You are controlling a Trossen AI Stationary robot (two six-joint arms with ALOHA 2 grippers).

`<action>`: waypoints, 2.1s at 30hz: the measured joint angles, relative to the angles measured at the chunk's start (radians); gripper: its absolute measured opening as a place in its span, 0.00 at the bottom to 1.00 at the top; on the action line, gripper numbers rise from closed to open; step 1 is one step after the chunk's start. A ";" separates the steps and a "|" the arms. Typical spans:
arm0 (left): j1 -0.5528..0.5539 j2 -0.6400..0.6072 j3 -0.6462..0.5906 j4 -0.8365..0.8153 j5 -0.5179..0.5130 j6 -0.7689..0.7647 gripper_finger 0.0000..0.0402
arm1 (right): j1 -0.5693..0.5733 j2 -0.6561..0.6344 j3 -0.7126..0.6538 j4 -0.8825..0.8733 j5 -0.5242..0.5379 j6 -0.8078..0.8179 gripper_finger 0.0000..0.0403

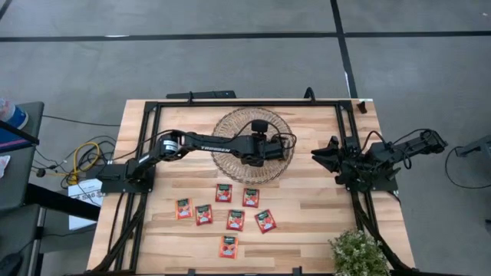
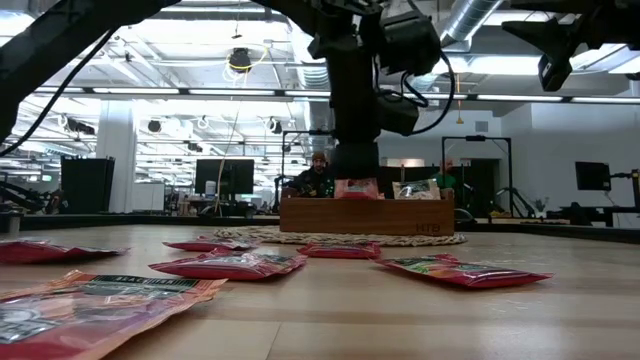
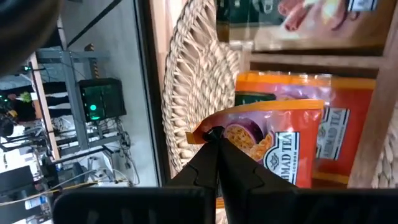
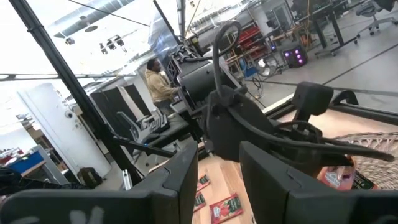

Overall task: Pick & Place Tea
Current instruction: Put the top left orange tea bag into the middle slot of the wooden organizer

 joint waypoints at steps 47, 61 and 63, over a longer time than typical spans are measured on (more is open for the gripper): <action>-0.003 0.005 0.000 0.019 0.035 -0.001 0.00 | 0.000 0.000 0.000 0.004 0.003 0.000 0.27; -0.003 0.006 0.001 0.003 0.041 0.047 0.11 | 0.000 0.000 0.000 0.010 0.003 0.000 0.27; -0.003 0.006 0.001 0.005 0.032 0.061 0.13 | 0.000 0.000 0.000 0.010 0.003 0.000 0.27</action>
